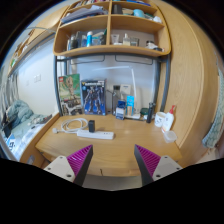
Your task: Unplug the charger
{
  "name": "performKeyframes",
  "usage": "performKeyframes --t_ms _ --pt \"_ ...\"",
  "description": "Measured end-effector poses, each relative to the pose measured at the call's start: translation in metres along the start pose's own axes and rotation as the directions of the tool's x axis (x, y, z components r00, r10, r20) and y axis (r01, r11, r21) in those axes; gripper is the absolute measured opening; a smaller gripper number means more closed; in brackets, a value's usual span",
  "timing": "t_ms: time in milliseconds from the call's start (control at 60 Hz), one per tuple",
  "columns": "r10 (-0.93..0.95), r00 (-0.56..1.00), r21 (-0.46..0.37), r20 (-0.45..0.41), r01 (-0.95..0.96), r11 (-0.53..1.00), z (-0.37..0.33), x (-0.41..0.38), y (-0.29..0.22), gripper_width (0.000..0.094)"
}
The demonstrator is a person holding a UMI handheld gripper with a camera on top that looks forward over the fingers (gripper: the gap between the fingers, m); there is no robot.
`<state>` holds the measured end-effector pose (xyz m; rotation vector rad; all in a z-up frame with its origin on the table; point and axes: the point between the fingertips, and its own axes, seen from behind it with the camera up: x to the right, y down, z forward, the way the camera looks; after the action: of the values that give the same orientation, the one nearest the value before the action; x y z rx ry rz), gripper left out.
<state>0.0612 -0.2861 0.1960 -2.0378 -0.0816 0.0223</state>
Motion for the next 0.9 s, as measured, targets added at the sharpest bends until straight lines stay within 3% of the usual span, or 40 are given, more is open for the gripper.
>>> performKeyframes --t_ms 150,333,683,850,900 --pt "-0.021 0.999 -0.068 0.043 0.024 0.997 0.03 -0.02 0.037 0.0839" --pt "-0.023 0.994 -0.131 0.106 0.037 0.991 0.124 -0.067 0.074 0.0842" --pt "0.01 0.989 -0.087 0.148 0.003 0.996 0.279 -0.121 0.018 0.0843" --pt "0.06 0.987 -0.047 0.148 -0.054 0.997 0.33 -0.129 -0.003 0.0677" --pt "0.06 0.988 -0.052 0.141 -0.053 0.997 0.341 -0.13 -0.002 0.0517"
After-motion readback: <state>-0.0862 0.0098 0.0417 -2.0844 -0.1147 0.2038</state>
